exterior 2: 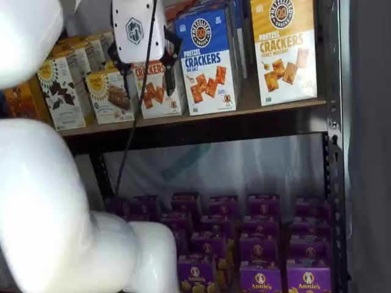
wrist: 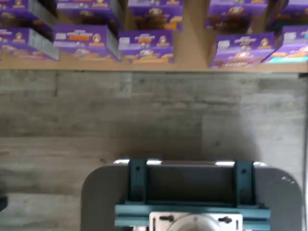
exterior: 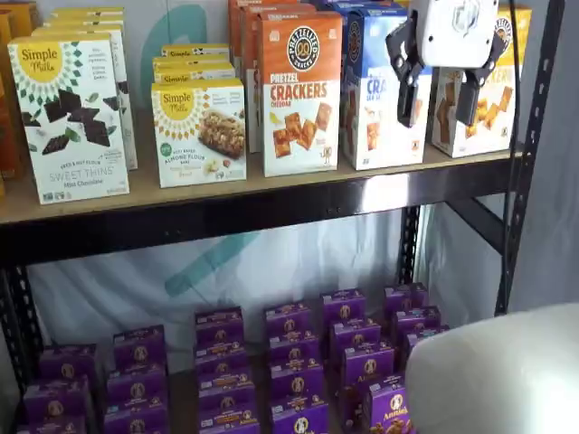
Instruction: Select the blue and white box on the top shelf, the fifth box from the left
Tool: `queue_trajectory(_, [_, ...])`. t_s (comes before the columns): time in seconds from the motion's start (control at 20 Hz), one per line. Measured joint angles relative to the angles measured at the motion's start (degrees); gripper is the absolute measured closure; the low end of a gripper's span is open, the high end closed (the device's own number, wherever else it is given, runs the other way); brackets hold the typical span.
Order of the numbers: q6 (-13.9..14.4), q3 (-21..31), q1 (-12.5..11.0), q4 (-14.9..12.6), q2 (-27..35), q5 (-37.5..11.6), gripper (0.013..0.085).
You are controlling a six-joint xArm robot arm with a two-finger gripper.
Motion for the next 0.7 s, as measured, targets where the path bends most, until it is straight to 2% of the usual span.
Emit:
queue_trajectory(0.15, [0.2, -0.3, 0.8, -1.3, 0.5, -1.7, 0.013])
queue_trajectory(0.3, [-0.1, -0.8, 0.5, -1.6, 1.2, -3.8, 0.013])
queue_trajectory(0.4, [-0.7, -1.0, -0.2, -1.1, 1.7, -5.5, 0.013])
queue_trajectory(0.6, [-1.1, -2.1, -0.1, -2.2, 3.5, -8.9, 0.013])
queue_trajectory(0.7, [-1.9, -2.3, -1.1, -1.5, 4.3, -10.6, 0.013])
